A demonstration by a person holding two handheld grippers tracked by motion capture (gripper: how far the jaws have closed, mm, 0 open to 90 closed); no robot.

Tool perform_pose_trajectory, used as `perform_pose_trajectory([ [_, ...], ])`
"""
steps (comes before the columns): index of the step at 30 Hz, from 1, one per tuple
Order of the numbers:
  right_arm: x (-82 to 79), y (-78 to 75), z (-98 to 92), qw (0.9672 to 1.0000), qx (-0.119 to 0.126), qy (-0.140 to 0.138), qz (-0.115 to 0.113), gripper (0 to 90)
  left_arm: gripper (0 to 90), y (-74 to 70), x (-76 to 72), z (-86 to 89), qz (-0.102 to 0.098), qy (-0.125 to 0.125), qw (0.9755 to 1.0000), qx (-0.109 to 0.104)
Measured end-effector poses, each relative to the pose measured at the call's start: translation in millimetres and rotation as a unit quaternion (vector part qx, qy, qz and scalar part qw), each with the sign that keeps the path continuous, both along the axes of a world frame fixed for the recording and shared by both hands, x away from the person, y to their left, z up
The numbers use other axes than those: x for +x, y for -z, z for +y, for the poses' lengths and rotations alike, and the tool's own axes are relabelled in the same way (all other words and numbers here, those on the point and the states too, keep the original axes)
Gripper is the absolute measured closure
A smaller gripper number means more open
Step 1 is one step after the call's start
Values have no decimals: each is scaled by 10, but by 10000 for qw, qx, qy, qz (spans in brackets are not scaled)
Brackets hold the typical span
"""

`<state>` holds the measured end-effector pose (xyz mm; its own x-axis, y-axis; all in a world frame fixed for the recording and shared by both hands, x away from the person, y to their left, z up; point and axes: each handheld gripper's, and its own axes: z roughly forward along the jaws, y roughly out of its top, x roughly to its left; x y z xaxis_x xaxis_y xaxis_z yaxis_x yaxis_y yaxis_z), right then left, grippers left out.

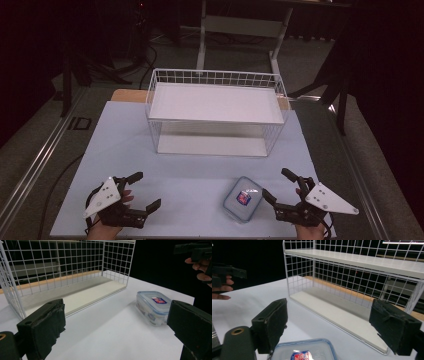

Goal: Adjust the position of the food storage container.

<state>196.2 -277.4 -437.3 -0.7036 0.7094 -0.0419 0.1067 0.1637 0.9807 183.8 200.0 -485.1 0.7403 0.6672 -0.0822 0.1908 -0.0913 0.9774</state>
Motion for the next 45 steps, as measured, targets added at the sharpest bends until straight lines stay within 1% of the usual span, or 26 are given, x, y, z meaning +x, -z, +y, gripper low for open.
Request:
perform_pose_trajectory([
  [2, -5, -14, 1, 10000, -15, 9, -11, 145, 28, 0, -1, -5, -5, 13, 10000, 16],
  [5, -31, -87, -17, 9999, 104, -59, 0, 141, 28, 0, -4, -23, -23, 8, 10000, 78],
  [8, -36, -120, -14, 10000, 54, -73, 1, 138, 28, 3, -6, -40, -16, 24, 9999, 101],
  [9, -31, -138, 7, 9999, 50, -49, 111, 134, 28, 3, -7, -43, -21, 23, 10000, 90],
  [11, -13, -138, -1, 9995, 67, -254, 201, 136, 28, 4, -8, -48, -17, 37, 9999, 95],
  [13, 4, -112, -5, 9985, 72, -366, 393, 137, 28, 7, -6, -54, -12, 47, 9999, 107],
  [14, 5, -92, -12, 9983, 77, -367, 442, 143, 28, 8, -5, -56, -16, 59, 9999, 122],
  [16, 15, -40, -21, 9969, 47, -465, 627, 188, 29, 8, -7, -63, -17, 65, 9999, 135],
  [18, 19, 23, -42, 9955, -11, -511, 802, 278, 29, 9, -9, -73, -26, 88, 9998, 163],
  [19, 25, 67, -57, 9945, -95, -531, 894, 329, 28, 10, -11, -78, -36, 89, 9998, 173],
  [20, 25, 92, -67, 9940, -133, -520, 955, 357, 28, 10, -12, -82, -40, 102, 9998, 185],
  [21, 28, 125, -84, 9930, -139, -545, 1035, 430, 28, 11, -11, -87, -34, 110, 9997, 193],
  [23, 24, 180, -112, 9908, -219, -573, 1204, 493, 28, 12, -12, -96, -28, 110, 9997, 203],
  [24, 22, 205, -123, 9898, -263, -618, 1259, 543, 28, 11, -12, -98, -24, 104, 9998, 189],
  [25, 13, 233, -130, 9882, -368, -670, 1324, 582, 28, 11, -12, -99, -31, 97, 9998, 176],
  [27, -4, 278, -138, 9860, -515, -721, 1410, 623, 29, 12, -11, -105, -9, 97, 9998, 157],
  [29, -27, 339, -146, 9846, -666, -740, 1433, 678, 28, 14, -8, -109, -7, 102, 9998, 180],
  [30, -35, 368, -149, 9833, -723, -787, 1474, 701, 28, 15, -6, -113, -12, 105, 9998, 184],
  [33, -55, 456, -152, 9792, -874, -888, 1599, 854, 28, 14, -3, -121, -18, 116, 9997, 204],
  [34, -55, 456, -152, 9792, -874, -888, 1599, 854, 28, 14, -3, -121, -18, 116, 9997, 204],
  [35, -56, 486, -152, 9773, -913, -943, 1662, 891, 28, 14, 0, -127, -29, 119, 9997, 210],
  [36, -50, 539, -140, 9744, -1022, -1013, 1729, 900, 28, 13, 0, -131, -27, 123, 9997, 219],
  [39, -44, 591, -101, 9700, -1124, -1154, 1821, 900, 28, 10, -3, -133, -42, 125, 9996, 241],
  [41, -46, 652, -58, 9645, -1346, -1293, 1870, 900, 28, 6, -7, -130, -48, 126, 9997, 226],
  [43, -50, 704, -22, 9594, -1559, -1340, 1931, 900, 28, 2, -10, -126, -77, 124, 9996, 228],
  [45, -48, 738, -8, 9565, -1605, -1377, 2009, 900, 29, 0, -11, -123, -72, 130, 9997, 214],
])
